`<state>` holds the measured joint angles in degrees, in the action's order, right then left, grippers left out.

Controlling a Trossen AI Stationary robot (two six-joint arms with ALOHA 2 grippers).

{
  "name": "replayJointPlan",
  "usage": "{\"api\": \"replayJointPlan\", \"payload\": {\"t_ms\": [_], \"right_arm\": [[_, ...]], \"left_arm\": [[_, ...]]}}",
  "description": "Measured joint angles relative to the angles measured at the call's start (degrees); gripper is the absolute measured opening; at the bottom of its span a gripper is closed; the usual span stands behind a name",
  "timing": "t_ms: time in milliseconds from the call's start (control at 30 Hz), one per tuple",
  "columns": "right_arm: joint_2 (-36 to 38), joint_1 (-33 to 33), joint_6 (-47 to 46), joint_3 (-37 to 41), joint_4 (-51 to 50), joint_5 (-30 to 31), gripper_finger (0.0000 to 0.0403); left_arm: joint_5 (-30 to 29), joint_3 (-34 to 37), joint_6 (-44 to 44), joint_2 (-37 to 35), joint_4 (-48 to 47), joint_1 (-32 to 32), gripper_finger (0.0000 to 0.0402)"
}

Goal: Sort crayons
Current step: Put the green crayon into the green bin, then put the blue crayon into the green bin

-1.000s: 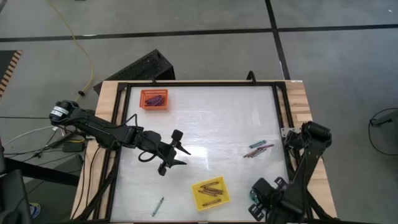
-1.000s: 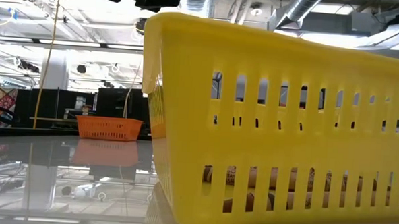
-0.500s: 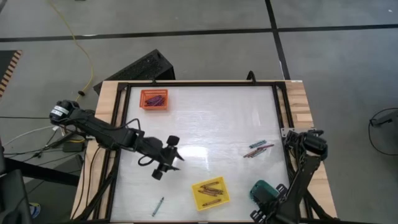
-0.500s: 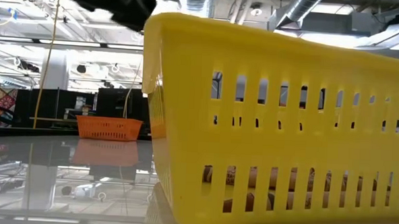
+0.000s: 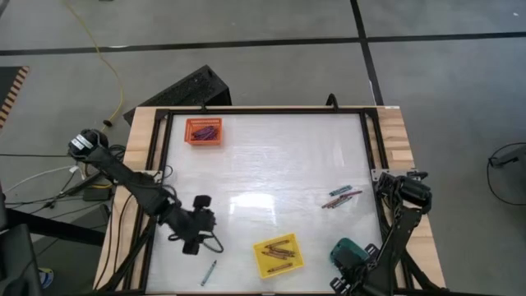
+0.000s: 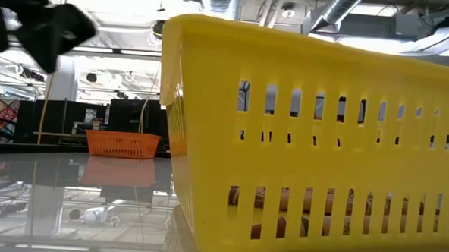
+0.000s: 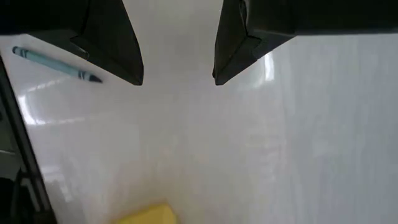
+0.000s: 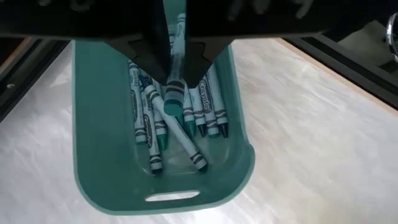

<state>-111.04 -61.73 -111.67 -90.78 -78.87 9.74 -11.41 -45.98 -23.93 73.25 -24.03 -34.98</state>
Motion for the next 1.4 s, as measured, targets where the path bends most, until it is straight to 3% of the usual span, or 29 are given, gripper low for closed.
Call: {"api": "replayJointPlan", "payload": {"t_ms": [133, 333, 733, 967, 1400], "right_arm": [[0.00, 0.00, -0.42, 0.00, -0.63, 0.02, 0.0051], [0.00, 0.00, -0.40, 0.00, -2.29, 0.45, 0.0063], [0.00, 0.71, 2.63, 0.00, -6.50, 2.10, 0.0064], [0.00, 1.03, 2.62, 0.00, -5.75, 7.47, 0.0064], [0.00, 3.49, 3.88, 0.00, -1.57, 8.63, 0.0064]], "left_arm": [[-4.00, 0.00, -8.08, 0.00, -2.12, -5.10, 0.0184], [-8.60, 0.00, -11.22, 0.00, -2.36, -9.39, 0.0184], [-10.09, 0.00, -14.26, -0.01, -2.23, -10.57, 0.0184], [-10.50, 0.00, -12.88, -0.02, -2.21, -10.58, 0.0184], [-12.95, 0.00, -11.85, -0.02, -1.91, -10.58, 0.0184]]}}
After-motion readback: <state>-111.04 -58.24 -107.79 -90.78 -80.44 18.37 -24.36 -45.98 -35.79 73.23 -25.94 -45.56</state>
